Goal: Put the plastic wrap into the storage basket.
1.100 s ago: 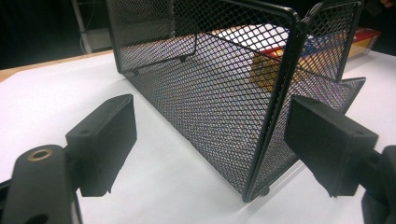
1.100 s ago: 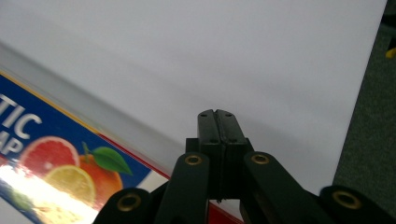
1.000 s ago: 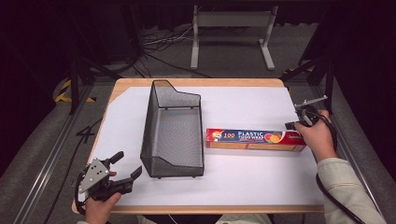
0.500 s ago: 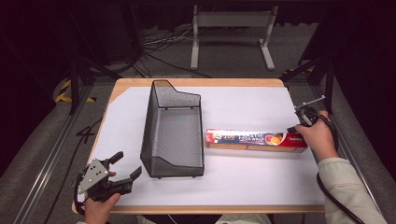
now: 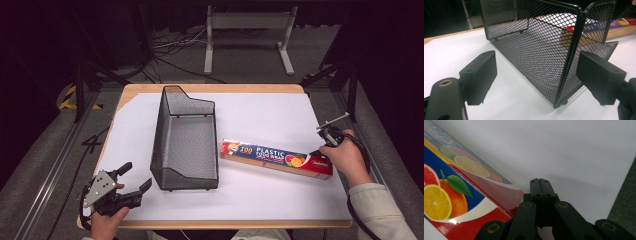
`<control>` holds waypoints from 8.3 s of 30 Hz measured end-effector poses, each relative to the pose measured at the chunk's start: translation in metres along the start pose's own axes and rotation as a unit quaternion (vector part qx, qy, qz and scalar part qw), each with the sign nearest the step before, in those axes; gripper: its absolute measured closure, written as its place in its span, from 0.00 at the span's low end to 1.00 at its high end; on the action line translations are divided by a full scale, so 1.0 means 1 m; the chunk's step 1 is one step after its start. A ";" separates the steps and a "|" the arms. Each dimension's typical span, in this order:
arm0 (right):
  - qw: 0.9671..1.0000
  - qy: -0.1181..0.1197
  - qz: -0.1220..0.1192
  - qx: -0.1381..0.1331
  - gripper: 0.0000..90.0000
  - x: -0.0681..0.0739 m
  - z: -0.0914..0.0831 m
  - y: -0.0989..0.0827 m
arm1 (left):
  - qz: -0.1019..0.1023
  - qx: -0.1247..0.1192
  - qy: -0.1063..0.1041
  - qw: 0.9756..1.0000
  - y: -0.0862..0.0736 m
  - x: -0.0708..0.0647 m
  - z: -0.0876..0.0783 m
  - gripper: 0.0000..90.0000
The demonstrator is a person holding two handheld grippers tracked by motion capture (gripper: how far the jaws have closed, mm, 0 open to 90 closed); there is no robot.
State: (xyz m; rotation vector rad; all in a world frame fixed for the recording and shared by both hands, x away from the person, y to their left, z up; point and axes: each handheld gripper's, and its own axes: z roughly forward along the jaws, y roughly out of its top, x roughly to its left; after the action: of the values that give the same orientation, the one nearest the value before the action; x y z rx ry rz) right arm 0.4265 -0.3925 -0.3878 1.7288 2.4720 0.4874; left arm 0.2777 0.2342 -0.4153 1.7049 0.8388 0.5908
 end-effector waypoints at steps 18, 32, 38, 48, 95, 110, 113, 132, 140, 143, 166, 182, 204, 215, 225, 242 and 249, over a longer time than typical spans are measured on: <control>0.986 0.011 -0.060 -0.157 0.87 0.016 -0.026 -0.014 | -0.003 0.001 0.004 1.000 0.000 0.000 -0.001 0.20; 0.911 0.128 -0.122 -0.372 0.28 0.047 -0.054 -0.008 | -0.002 -0.001 0.006 1.000 0.000 0.000 -0.002 0.20; 0.884 0.177 -0.152 -0.404 0.24 0.060 -0.062 0.000 | -0.003 -0.001 0.006 1.000 -0.001 0.000 -0.002 0.20; 0.894 0.180 -0.202 -0.356 0.06 0.089 -0.048 0.023 | -0.002 -0.002 0.008 1.000 -0.001 0.001 -0.004 0.20; 0.922 0.090 -0.364 -0.093 0.20 0.100 0.039 0.025 | -0.004 -0.002 0.009 1.000 -0.001 0.001 -0.005 0.19; 0.915 0.084 -0.390 -0.053 0.43 0.102 0.041 0.024 | -0.005 -0.005 0.010 1.000 -0.002 0.001 -0.005 0.19; 0.914 0.082 -0.394 -0.058 0.44 0.103 0.040 0.023 | -0.003 -0.005 0.011 1.000 -0.002 0.001 -0.005 0.19; 0.920 0.096 -0.367 -0.096 0.44 0.105 0.001 0.026 | -0.002 -0.005 0.011 1.000 -0.001 0.001 -0.005 0.19; 0.923 0.098 -0.354 -0.116 0.44 0.106 -0.021 0.029 | -0.003 -0.006 0.012 1.000 -0.001 0.001 -0.006 0.19; 0.924 0.096 -0.347 -0.125 0.44 0.105 -0.029 0.030 | -0.003 -0.006 0.012 1.000 -0.001 0.001 -0.006 0.19; 0.947 0.096 -0.254 -0.174 0.44 0.131 -0.068 0.046 | -0.005 -0.008 0.014 1.000 -0.002 0.002 -0.006 0.19; 0.960 0.073 -0.187 -0.194 0.44 0.167 -0.081 0.059 | -0.007 -0.010 0.015 1.000 -0.002 0.002 -0.007 0.19; 0.971 0.077 -0.107 -0.200 0.44 0.229 -0.068 0.093 | -0.004 -0.011 0.014 1.000 -0.002 0.004 -0.007 0.20; 0.978 0.086 -0.092 -0.163 0.44 0.267 -0.039 0.121 | -0.007 -0.013 0.024 1.000 -0.006 0.004 -0.016 0.20; 0.985 0.108 -0.049 -0.128 0.44 0.291 -0.014 0.139 | -0.007 -0.013 0.023 1.000 -0.005 0.005 -0.015 0.20; 0.990 0.109 -0.034 -0.088 0.44 0.315 0.020 0.148 | -0.007 -0.018 0.010 1.000 -0.003 0.006 -0.008 0.20; 0.992 0.105 -0.017 -0.070 0.43 0.317 0.031 0.153 | -0.007 -0.017 0.011 1.000 -0.003 0.006 -0.009 0.20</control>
State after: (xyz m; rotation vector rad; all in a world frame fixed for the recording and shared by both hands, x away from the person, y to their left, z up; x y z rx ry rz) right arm 0.4587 -0.0447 -0.3356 1.6562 2.5282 0.8588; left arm 0.2740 0.2451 -0.4154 1.6640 0.8503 0.6124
